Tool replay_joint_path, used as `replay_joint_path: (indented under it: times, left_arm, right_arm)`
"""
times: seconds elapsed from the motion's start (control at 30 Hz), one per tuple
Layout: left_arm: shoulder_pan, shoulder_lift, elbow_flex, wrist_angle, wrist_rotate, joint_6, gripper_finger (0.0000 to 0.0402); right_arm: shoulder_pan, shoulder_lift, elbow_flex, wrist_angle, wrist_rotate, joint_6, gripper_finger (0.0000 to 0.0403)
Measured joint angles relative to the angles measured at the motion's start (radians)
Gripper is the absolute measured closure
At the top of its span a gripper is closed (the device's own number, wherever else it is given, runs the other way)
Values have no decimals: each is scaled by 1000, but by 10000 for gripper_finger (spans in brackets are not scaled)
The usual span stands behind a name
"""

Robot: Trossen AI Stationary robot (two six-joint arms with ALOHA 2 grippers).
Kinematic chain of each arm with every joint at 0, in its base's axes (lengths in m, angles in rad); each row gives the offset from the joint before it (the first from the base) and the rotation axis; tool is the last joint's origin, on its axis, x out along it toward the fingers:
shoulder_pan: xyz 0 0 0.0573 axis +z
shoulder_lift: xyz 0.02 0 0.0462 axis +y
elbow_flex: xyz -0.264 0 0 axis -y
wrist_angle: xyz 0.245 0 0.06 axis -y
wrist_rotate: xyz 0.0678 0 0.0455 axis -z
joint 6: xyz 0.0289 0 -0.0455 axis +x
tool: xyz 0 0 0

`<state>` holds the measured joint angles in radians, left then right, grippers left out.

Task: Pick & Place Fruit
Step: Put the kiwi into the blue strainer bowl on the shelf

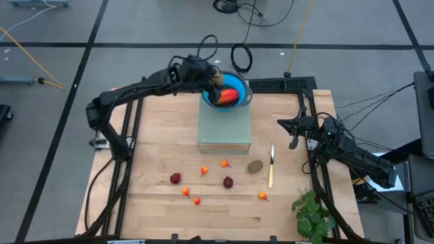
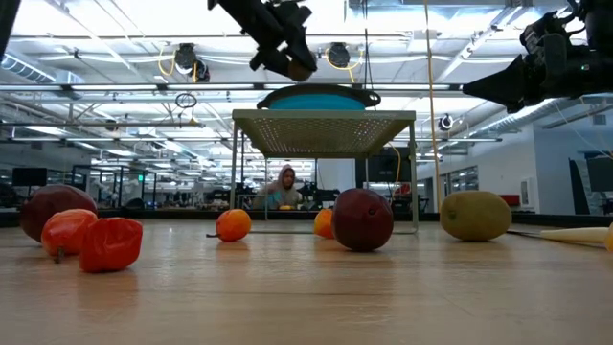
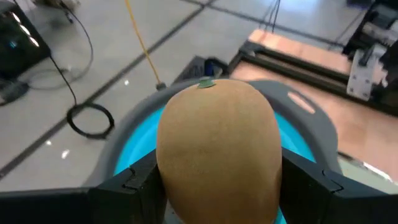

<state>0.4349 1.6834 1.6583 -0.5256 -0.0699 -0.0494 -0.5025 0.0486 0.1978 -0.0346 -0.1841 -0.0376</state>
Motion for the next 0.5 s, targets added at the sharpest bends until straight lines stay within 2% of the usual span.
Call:
replay_joint_path:
  times: [0.27,0.5]
  left_arm:
    - [15,82,54,-73,28,-5,167]
    - [27,80,54,-131,28,-33,167]
  right_arm:
    - [0,0,0,0,0,0,403]
    - [0,0,0,0,0,-2,403]
